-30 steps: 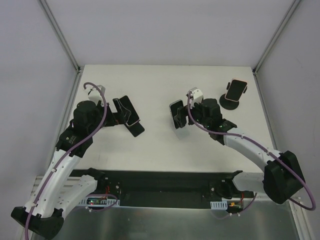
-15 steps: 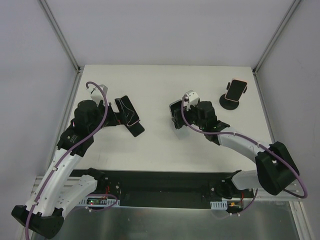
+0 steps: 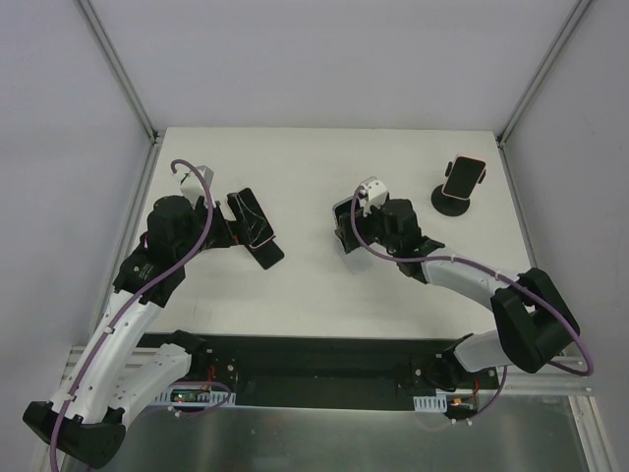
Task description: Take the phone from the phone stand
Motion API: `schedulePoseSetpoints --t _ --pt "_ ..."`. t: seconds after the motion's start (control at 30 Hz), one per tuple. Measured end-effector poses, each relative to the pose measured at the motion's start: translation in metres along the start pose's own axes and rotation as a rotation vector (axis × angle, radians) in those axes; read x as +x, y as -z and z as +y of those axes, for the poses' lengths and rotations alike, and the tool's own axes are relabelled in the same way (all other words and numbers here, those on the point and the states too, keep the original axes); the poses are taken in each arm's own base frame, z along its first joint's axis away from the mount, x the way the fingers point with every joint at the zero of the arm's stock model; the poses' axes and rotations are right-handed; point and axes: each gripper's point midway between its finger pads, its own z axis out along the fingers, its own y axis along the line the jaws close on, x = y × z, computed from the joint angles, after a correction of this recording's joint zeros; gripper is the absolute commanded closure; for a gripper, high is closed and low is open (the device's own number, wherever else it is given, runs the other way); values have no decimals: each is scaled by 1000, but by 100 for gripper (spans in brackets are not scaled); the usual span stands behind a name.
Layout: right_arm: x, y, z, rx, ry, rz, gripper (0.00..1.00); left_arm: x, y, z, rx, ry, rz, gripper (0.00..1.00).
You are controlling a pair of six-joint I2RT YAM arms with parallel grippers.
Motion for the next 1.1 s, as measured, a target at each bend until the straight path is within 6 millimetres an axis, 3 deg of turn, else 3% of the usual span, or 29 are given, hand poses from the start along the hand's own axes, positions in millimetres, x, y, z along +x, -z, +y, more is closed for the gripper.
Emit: schedulePoseSetpoints --t 0.73,0.87,1.1 --pt "6 -9 -6 74 3 -17 1 0 0 -1 4 0 0 1" --pt "8 -9 -7 90 3 -19 14 0 0 -1 4 0 0 1" --pt "6 -5 -7 106 -10 -21 44 0 0 -1 4 0 0 1"
